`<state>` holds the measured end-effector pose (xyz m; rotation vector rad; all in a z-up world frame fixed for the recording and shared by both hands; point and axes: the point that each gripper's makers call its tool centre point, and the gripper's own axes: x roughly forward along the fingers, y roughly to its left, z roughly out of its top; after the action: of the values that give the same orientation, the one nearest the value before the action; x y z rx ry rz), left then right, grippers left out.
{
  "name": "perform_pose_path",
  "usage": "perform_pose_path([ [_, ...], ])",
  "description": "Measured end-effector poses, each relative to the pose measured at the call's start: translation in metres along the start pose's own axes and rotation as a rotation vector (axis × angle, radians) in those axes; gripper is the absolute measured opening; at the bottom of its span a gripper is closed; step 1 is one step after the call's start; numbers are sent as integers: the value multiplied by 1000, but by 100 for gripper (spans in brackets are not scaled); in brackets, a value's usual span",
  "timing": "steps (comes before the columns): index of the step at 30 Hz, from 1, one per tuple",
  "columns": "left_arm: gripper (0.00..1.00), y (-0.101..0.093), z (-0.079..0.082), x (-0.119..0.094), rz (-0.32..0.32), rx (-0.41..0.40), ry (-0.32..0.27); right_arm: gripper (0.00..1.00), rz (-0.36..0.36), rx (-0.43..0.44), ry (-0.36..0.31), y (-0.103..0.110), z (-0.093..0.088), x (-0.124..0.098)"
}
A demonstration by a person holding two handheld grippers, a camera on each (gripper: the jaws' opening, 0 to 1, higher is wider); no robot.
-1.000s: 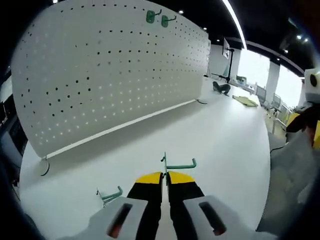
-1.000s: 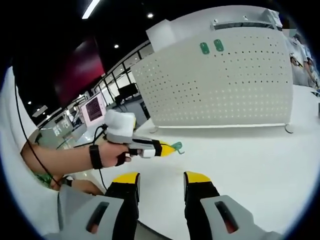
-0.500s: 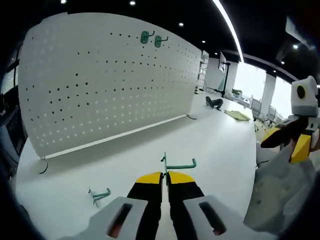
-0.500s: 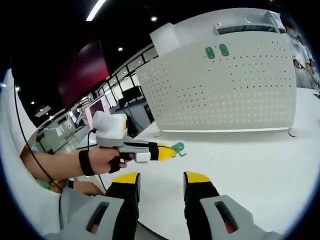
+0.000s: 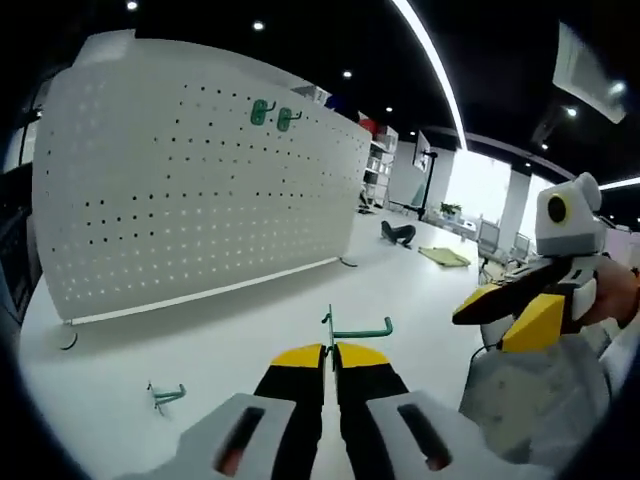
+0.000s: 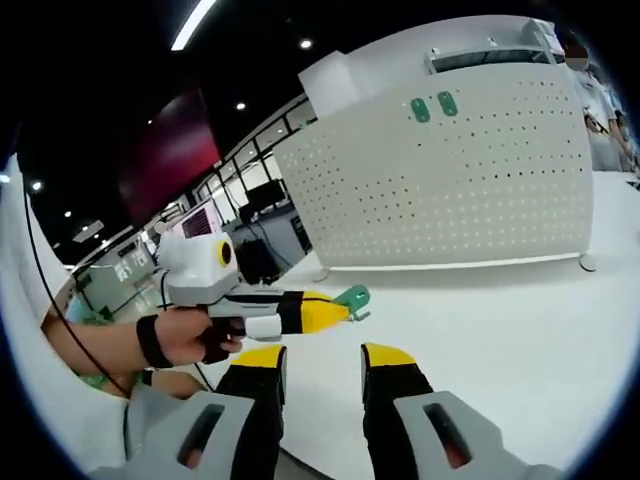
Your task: Insert the hook assembly into the mounting plate slot until the hook locks in place.
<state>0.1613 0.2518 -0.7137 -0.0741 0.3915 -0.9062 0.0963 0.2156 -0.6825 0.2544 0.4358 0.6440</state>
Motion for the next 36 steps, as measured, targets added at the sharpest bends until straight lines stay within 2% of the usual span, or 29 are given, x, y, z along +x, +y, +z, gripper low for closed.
perform_pose_path([
  [11,4,-25,6,-10,-53,0,-39,27,8,40,-21,5,1,2],
  [18,4,-37,12,-14,-96,10,-71,21,18,52,-52,9,7,2],
  [25,4,-48,16,-14,-131,-2,-96,17,14,93,-77,4,9,0],
  [29,4,-55,17,-13,-153,24,-111,13,-6,118,-83,0,10,-3],
  [30,4,-58,21,-13,-158,52,-134,12,-7,120,-87,-1,11,-3],
  [33,4,-63,23,-15,-171,62,-156,9,-6,162,-112,-3,15,-4],
  [36,4,-66,26,-15,-186,74,-177,6,-8,167,-133,-4,17,-6],
])
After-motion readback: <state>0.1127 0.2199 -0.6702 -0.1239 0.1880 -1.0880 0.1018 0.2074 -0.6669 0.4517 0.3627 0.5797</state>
